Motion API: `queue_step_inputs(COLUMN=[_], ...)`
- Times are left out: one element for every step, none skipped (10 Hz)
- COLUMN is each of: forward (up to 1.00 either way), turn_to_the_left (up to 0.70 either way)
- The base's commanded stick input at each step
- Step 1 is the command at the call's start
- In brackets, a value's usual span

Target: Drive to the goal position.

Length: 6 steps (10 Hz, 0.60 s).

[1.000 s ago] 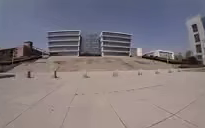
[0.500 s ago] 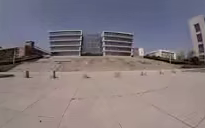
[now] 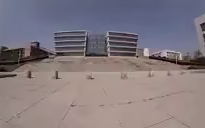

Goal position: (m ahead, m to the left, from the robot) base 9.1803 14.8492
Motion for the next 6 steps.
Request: queue_step_inputs(forward=[0.7, 0.7, 0.7, 0.7, 0.7, 0.7], turn_to_the_left=[0.12, 0.01, 0.0, 0.0, 0.0, 0.0])
